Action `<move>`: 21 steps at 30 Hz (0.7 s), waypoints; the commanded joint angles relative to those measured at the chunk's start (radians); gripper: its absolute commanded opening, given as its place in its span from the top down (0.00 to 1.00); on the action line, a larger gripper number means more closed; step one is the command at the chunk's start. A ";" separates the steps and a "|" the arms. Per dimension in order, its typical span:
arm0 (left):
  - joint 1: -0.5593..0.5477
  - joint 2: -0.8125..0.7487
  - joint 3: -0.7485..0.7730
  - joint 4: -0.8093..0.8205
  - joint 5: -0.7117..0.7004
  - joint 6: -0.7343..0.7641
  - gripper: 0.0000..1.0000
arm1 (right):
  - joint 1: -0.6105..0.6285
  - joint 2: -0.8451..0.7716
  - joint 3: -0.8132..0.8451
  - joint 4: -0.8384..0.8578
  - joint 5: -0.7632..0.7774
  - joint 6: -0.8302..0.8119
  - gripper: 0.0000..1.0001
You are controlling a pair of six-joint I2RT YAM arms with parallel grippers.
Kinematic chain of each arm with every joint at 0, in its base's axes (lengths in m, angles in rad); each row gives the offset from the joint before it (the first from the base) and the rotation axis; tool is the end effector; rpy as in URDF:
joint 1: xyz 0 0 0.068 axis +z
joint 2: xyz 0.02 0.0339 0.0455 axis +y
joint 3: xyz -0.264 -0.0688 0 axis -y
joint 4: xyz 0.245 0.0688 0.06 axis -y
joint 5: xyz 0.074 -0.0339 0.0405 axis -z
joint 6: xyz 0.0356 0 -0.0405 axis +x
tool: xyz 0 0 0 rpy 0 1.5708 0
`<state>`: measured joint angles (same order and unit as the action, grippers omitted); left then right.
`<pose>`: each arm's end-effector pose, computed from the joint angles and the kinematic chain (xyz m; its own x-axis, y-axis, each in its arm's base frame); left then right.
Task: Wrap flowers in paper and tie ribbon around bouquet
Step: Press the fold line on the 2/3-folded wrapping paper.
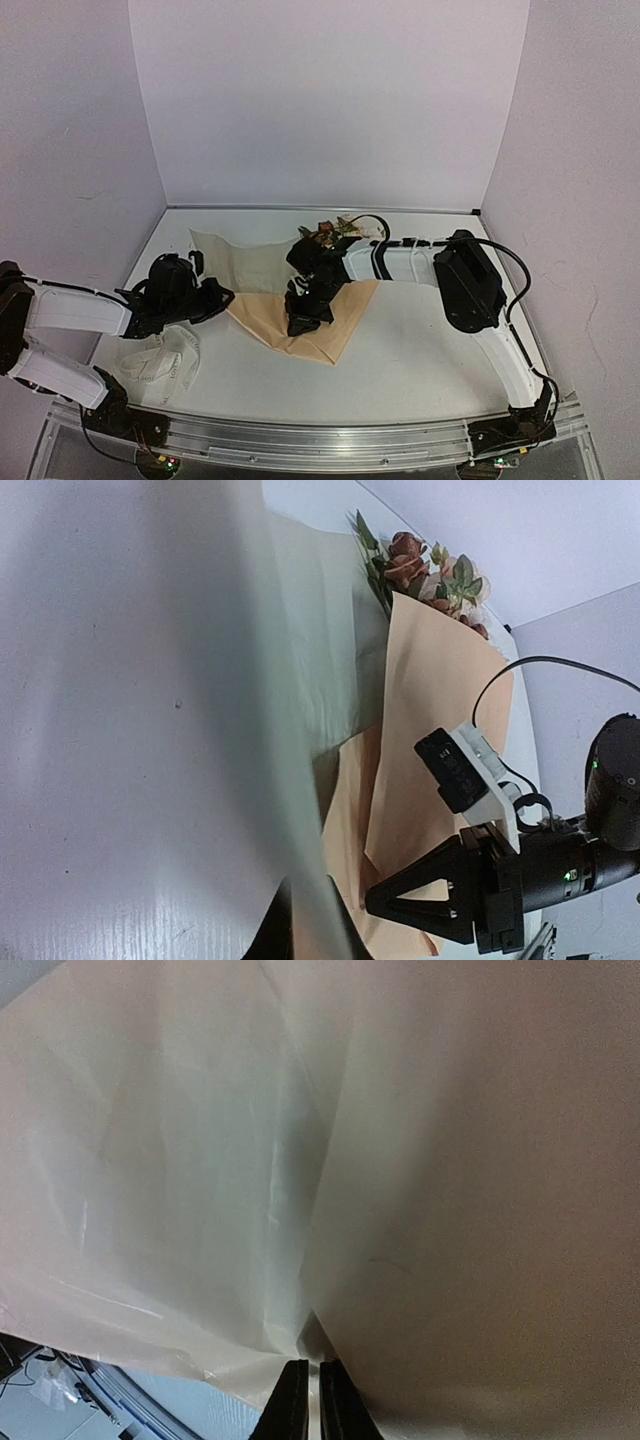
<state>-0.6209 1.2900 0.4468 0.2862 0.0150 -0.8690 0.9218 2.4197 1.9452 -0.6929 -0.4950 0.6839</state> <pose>0.2011 -0.1445 0.1662 -0.7297 -0.4169 -0.5419 0.0539 0.7551 -0.6534 0.2916 0.4124 0.1325 -0.9450 -0.3258 -0.0282 -0.2795 0.7600 0.5867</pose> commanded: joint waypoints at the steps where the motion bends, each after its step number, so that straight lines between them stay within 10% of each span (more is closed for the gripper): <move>1: -0.004 -0.032 0.056 -0.009 0.031 0.024 0.95 | 0.006 0.030 0.004 0.003 0.073 0.009 0.92; 21: -0.036 0.041 0.206 -0.070 0.117 0.147 0.93 | -0.024 -0.301 -0.073 -0.120 -0.018 -0.095 0.77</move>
<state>-0.6398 1.3078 0.5746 0.2188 0.0902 -0.7888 0.9186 2.3226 1.9371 -0.7390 -0.5400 0.6481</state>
